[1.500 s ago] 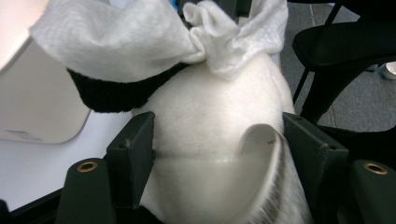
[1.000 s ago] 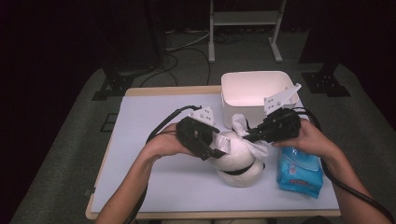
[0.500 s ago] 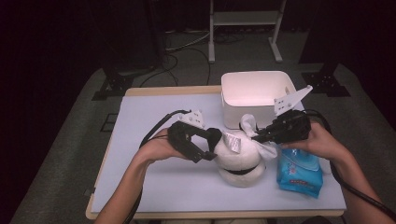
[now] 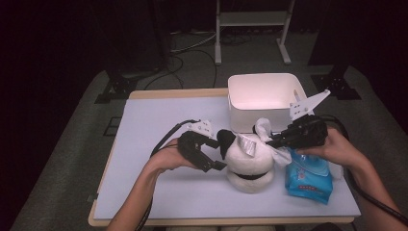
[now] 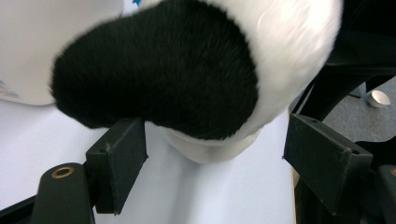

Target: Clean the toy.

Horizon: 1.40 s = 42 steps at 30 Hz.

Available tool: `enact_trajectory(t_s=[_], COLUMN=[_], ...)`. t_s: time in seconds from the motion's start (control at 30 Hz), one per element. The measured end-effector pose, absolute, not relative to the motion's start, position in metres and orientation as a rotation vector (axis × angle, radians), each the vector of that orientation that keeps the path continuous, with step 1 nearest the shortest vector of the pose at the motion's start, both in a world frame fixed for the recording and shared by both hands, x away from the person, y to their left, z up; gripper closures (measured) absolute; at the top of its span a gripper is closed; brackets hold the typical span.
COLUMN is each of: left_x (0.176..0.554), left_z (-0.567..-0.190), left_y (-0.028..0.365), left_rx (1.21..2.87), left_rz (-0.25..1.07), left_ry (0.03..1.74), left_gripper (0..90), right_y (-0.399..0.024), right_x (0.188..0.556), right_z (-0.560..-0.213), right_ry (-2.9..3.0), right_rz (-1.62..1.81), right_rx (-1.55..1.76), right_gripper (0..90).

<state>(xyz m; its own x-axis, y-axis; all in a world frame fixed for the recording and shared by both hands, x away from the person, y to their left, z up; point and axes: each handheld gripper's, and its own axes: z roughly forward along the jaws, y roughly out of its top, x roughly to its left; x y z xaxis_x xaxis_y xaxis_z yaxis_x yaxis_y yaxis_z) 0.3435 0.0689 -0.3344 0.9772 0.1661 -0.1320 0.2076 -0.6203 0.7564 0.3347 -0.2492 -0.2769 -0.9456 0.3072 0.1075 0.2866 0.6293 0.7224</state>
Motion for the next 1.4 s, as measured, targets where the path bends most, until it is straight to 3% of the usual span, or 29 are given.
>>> enact_trajectory(t_s=[0.33, 0.57, 1.1, 1.4], left_x=[0.35, 0.351, 0.344, 0.342], left_z=[-0.352, -0.349, -0.316, -0.317], left_y=[0.052, 0.052, 0.08, 0.081], left_rx=[2.21, 2.169, 2.2, 2.217], left_rz=[-0.131, -0.162, -0.062, -0.068], left_ry=[0.228, 0.208, 0.212, 0.208], left_gripper=[19.9, 32.4, 32.4, 31.9], right_y=[-0.256, -0.26, -0.244, -0.223], right_x=[0.331, 0.33, 0.335, 0.336], right_z=[-0.279, -0.279, -0.282, -0.272], right_ry=[2.811, 2.798, 2.805, 2.816], right_rz=[1.246, 1.292, 1.348, 1.356], right_rx=[0.518, 0.527, 0.495, 0.407], right_gripper=[81.4, 81.4, 81.3, 81.1])
